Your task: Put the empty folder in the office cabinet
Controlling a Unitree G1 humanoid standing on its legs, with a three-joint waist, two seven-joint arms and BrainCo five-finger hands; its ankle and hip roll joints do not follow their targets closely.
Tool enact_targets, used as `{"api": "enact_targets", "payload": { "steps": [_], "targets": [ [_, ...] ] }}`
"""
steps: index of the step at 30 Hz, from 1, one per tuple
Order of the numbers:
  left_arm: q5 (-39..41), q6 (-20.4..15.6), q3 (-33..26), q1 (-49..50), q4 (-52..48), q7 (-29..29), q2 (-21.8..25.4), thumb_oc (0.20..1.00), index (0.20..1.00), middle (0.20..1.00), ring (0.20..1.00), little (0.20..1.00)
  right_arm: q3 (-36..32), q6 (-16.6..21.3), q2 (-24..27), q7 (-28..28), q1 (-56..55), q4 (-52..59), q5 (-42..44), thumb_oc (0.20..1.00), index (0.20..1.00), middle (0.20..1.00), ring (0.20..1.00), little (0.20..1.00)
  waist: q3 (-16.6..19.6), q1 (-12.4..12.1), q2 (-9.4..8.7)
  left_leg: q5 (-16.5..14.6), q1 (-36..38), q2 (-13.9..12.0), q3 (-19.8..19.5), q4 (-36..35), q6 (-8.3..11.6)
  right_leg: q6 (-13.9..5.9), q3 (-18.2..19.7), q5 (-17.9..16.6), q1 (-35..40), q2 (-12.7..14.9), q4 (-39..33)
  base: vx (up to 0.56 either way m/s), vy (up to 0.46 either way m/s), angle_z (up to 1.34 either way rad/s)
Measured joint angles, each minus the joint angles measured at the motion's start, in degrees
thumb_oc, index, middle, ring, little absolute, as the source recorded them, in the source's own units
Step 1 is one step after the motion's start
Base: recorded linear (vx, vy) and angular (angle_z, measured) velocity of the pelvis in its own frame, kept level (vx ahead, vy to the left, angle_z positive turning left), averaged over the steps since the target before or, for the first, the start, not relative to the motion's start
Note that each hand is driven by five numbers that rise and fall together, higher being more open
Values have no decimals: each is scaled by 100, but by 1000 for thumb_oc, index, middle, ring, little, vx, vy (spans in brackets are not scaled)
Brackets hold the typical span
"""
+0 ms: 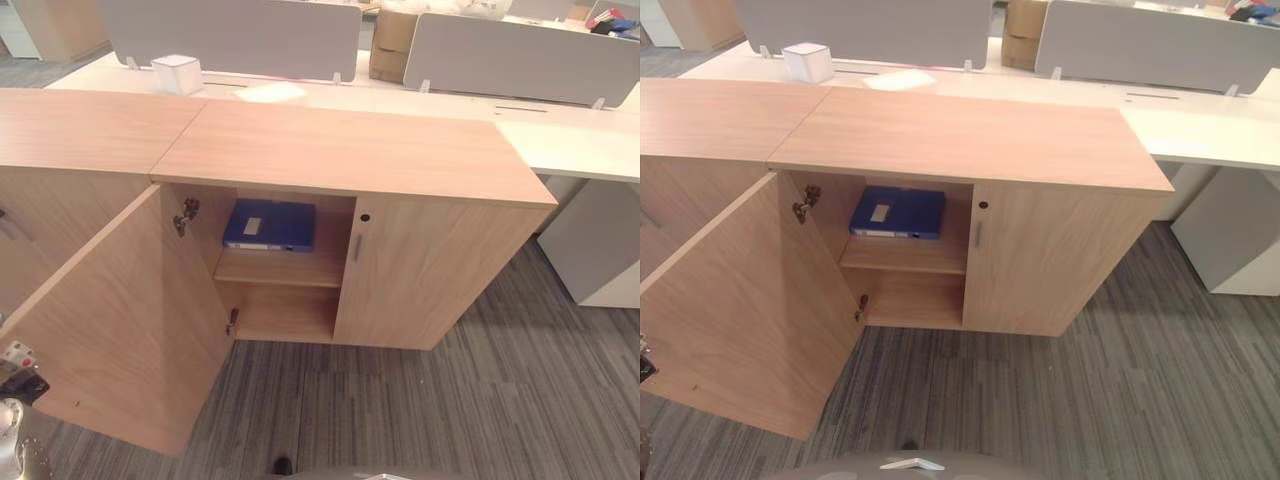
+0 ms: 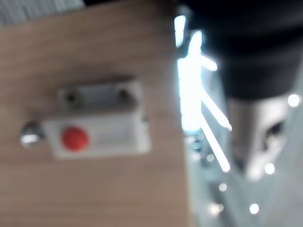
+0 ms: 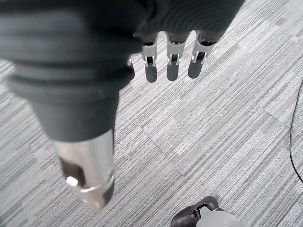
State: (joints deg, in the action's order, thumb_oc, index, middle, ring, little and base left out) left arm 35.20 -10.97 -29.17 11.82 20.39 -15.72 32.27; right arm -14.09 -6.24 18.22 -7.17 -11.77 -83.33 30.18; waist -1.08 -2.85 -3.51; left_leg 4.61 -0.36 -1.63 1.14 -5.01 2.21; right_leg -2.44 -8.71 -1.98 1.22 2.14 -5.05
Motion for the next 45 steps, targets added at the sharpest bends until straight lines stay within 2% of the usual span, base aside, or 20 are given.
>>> {"api": "enact_targets", "payload": {
  "steps": [3,6,15,16,20,22,23,24,27,28,29,30,31,32,33,34,35,39,42,45],
  "targets": [
    [57,-62,-18,9,-331,-4,-432,1000,1000,1000,1000,1000,0,-10,-2,2,-48,-4,-44,1000,1000,1000,1000,1000,-62,0,48,4,-15,23,1,0,3,-2,31,-1,-3,19,-3,4,-5,5],
    [126,-61,27,22,-525,-3,-648,1000,1000,1000,1000,1000,0,-8,-1,3,-46,1,-48,1000,1000,1000,1000,1000,-97,-1,94,13,-22,29,1,0,12,-2,39,-1,0,22,0,7,-4,8],
    [1211,-292,264,230,-1222,-1,-1370,1000,1000,1000,1000,1000,-2,-8,-12,34,-21,11,-46,1000,1000,1000,1000,1000,-184,-15,100,14,-46,34,2,1,13,-2,51,0,-2,25,11,3,0,5],
    [1557,-314,572,548,-1779,36,-1593,1000,1000,1000,1000,1000,1,-16,-22,34,-33,5,-42,1000,1000,1000,1000,1000,-189,-36,100,14,-61,48,-4,2,12,-2,54,0,-4,34,12,-2,5,13],
    [2056,-297,1507,1069,-2471,464,-1567,1000,1000,1000,1000,1000,8,-37,-32,27,-6,-1,-41,1000,1000,1000,1000,1000,-189,-108,111,13,-99,73,-9,38,13,-4,110,4,-10,45,27,-2,3,20],
    [2364,-173,2120,1124,-2682,919,-1527,1000,1000,1000,1000,1000,34,-35,-33,25,80,-2,-40,1000,1000,1000,1000,1000,-228,-109,154,12,-127,97,3,54,16,-11,211,10,-14,50,29,6,3,18],
    [2534,-66,2396,1151,-2791,1057,-1464,1000,1000,1000,1000,1000,65,-38,-45,21,124,-2,-37,1000,1000,1000,1000,1000,-240,-109,174,10,-147,110,12,57,18,-22,256,18,-36,60,27,0,0,0],
    [2793,192,2994,1132,-2921,1327,-1231,1000,1000,1000,1000,1000,193,-32,-64,13,232,-1,-37,1000,1000,1000,1000,1000,-238,-83,171,3,-227,150,42,77,29,-22,333,18,-127,100,26,4,-1,-9],
    [2997,485,3644,859,-2963,1674,-1097,1000,1000,1000,1000,1000,297,-28,-82,5,447,-3,-26,1000,1000,1000,1000,1000,-307,21,204,-60,-337,195,145,154,34,-62,485,17,-238,141,7,7,-2,-35],
    [3085,762,4072,568,-2970,1935,-1126,1000,1000,1000,1000,1000,294,-41,-130,-5,592,-26,-17,1000,1000,1000,1000,1000,-395,88,355,-66,-327,144,180,-7,17,-243,495,55,-240,83,138,14,-9,-48],
    [3150,854,4352,436,-3020,2025,-1105,1000,1000,1000,1000,1000,294,-64,-194,-5,673,-29,26,1000,1000,1000,1000,1000,-503,182,382,-68,-336,114,193,-8,20,-195,479,94,-343,79,485,10,-8,-33],
    [3204,963,4637,293,-3172,2161,-1052,1000,1000,1000,1000,1000,295,-76,-308,-8,723,-7,28,1000,1000,1000,1000,1000,-539,317,242,-90,-400,146,218,-7,58,-125,487,224,-438,65,721,0,0,0],
    [3207,1071,4865,126,-3211,2293,-1007,1000,1000,1000,1000,1000,294,-99,-438,-6,712,-13,29,1000,1000,1000,1000,1000,-502,481,-89,-139,-450,294,308,61,156,-112,529,236,-482,270,512,0,0,0],
    [3211,1154,5039,-16,-3139,2351,-1110,1000,1000,1000,1000,1000,302,-106,-500,3,794,-13,30,1000,1000,1000,1000,1000,-522,565,-163,-205,-574,367,321,380,-35,-112,550,173,-489,365,371,4,-11,-34],
    [3225,1229,5185,-108,-3071,2378,-1172,1000,1000,1000,1000,1000,441,-90,-511,10,838,-1,32,1000,1000,1000,1000,1000,-556,565,-208,-426,-667,378,313,1031,-268,-138,626,164,-476,412,241,5,-14,-84],
    [3278,1258,5235,-73,-3038,2394,-1367,1000,1000,1000,1000,1000,584,-85,-393,21,848,2,40,1000,1000,1000,1000,1000,-537,532,22,-674,-520,159,226,1059,-260,-311,631,139,-342,265,124,14,-15,-92],
    [3379,1272,5235,-80,-2966,2406,-1463,1000,1000,1000,1000,1000,657,-76,-417,38,840,60,62,1000,1000,1000,1000,1000,-533,630,28,-495,-333,197,298,767,-215,-397,631,-15,-255,286,30,15,-13,-59],
    [3431,1221,5173,-45,-2996,2423,-1372,1000,1000,1000,1000,1000,665,-125,-516,67,478,27,255,1000,1000,1000,1000,1000,-449,736,10,-266,123,336,274,17,-204,-333,597,-165,-61,396,-7,19,-14,6],
    [3428,1222,5163,199,-2994,2391,-1289,1000,1000,1000,1000,1000,656,-110,-474,124,367,39,259,1000,1000,1000,1000,1000,-290,726,164,-133,192,272,252,-4,-223,-294,546,-148,20,321,-5,17,-14,8],
    [3413,1175,5131,258,-2889,2369,-1359,1000,1000,1000,1000,1000,650,-43,-470,153,455,60,259,1000,1000,1000,1000,1000,-247,700,194,-103,323,230,243,-3,-256,-236,494,-143,131,276,8,9,-20,6]
  ]
}}
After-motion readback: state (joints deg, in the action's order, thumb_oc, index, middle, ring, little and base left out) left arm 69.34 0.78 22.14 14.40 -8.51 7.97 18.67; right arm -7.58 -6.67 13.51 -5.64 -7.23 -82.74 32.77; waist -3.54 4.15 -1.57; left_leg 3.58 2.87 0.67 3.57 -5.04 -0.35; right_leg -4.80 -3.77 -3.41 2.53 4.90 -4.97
